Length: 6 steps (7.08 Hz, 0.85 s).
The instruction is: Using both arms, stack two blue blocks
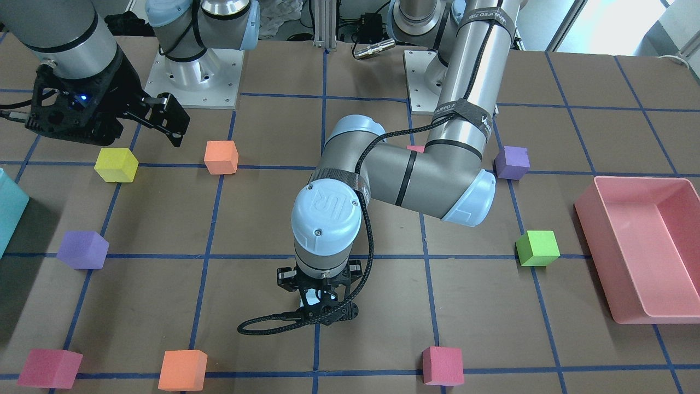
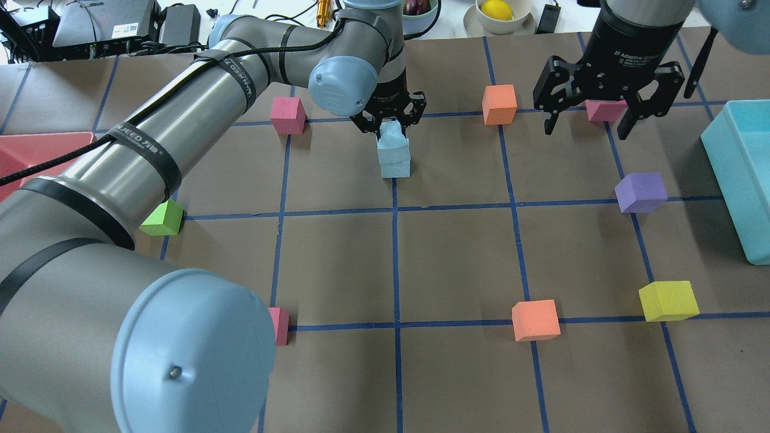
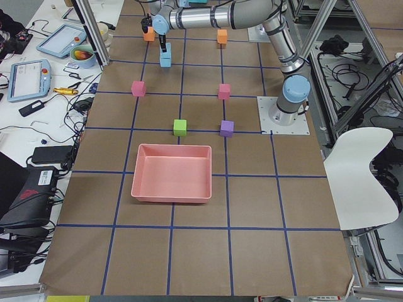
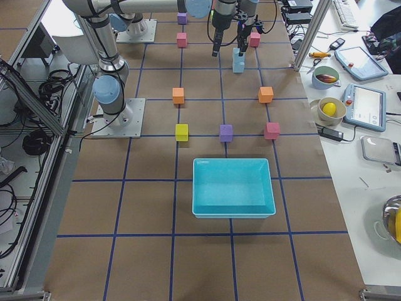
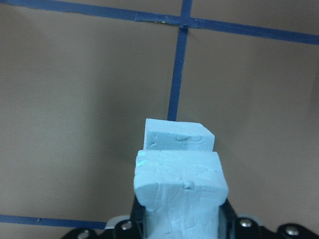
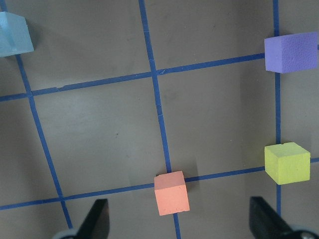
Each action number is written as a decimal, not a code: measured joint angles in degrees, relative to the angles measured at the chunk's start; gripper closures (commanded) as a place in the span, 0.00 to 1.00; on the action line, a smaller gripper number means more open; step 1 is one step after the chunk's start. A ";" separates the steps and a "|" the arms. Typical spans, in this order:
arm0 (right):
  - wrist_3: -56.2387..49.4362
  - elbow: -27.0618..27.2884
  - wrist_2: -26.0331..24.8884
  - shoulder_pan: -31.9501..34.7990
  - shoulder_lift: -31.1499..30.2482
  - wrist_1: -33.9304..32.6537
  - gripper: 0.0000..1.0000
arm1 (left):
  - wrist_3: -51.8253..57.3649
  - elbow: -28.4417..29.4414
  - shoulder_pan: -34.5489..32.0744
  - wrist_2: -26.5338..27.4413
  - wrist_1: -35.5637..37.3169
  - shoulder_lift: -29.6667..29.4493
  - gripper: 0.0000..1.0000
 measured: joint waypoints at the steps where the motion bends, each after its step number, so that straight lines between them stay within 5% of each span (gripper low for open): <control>1: 0.05 0.36 -0.10 1.01 -0.32 0.01 0.00 | 0.00 0.55 0.02 0.06 0.02 -0.36 1.00; 3: -0.34 0.72 -0.12 2.15 -0.32 -0.01 0.00 | -0.05 1.02 -0.02 0.11 0.09 -1.21 1.00; 4: -0.46 0.77 -0.05 2.16 -0.29 -0.05 0.00 | -0.04 0.99 -0.04 0.15 0.11 -1.56 0.16; 5: -0.50 0.80 0.05 2.20 -0.28 -0.05 0.00 | -0.02 0.99 -0.05 0.39 0.15 -1.85 0.00; 6: -0.54 0.83 0.05 2.21 -0.31 -0.02 0.00 | 0.02 0.89 -0.05 0.89 0.15 -2.20 0.00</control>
